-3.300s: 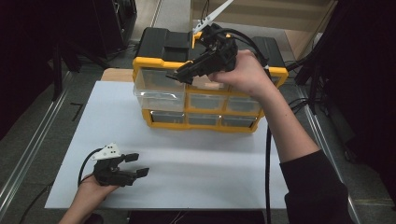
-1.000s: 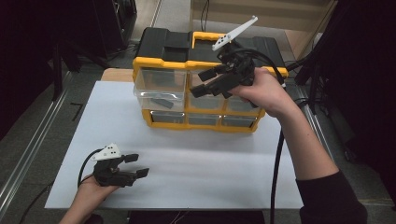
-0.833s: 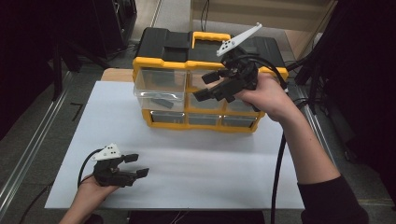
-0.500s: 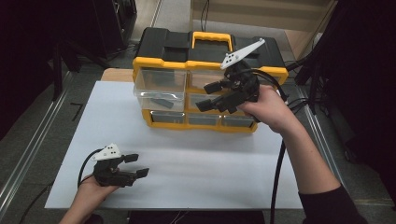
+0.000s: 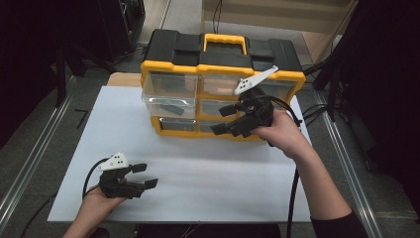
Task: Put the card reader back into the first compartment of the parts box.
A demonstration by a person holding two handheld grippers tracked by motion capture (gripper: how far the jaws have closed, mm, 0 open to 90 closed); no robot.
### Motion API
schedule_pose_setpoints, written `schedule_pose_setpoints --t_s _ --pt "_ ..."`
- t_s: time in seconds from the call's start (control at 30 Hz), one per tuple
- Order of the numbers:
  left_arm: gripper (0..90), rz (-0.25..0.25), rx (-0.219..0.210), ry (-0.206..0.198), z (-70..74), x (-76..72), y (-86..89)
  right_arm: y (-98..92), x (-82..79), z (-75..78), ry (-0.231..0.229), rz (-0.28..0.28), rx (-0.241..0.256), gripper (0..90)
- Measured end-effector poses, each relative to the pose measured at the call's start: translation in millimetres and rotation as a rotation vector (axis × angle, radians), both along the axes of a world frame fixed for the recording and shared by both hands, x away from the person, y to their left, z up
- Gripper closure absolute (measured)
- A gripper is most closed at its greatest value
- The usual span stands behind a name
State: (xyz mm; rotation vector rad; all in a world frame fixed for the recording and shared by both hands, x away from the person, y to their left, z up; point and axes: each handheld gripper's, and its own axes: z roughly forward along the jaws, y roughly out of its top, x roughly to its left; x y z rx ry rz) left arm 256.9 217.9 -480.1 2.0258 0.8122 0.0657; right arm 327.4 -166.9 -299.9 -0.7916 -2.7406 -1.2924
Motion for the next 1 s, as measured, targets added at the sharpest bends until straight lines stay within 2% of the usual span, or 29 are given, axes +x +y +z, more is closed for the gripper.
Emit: schedule_pose_setpoints --t_s 0.23,0.37,0.7,1.0 --pt "26.3 -0.001 -0.002 -0.007 0.1 0.1 -0.1 0.1 -3.5 -20.7 -0.007 0.001 -0.006 23.8" --pt "26.3 -0.004 -0.001 -0.001 -0.1 0.2 -0.2 -1.7 -4.1 -31.8 0.006 0.001 0.017 23.8" --pt "26.3 -0.006 -0.003 -0.002 0.0 0.2 -0.3 -2.7 -7.7 -57.1 0.026 0.007 0.02 23.8" --pt "26.2 -0.01 -0.006 -0.006 0.6 -0.4 -0.6 2.8 -14.3 -81.3 0.004 0.023 0.014 23.8"
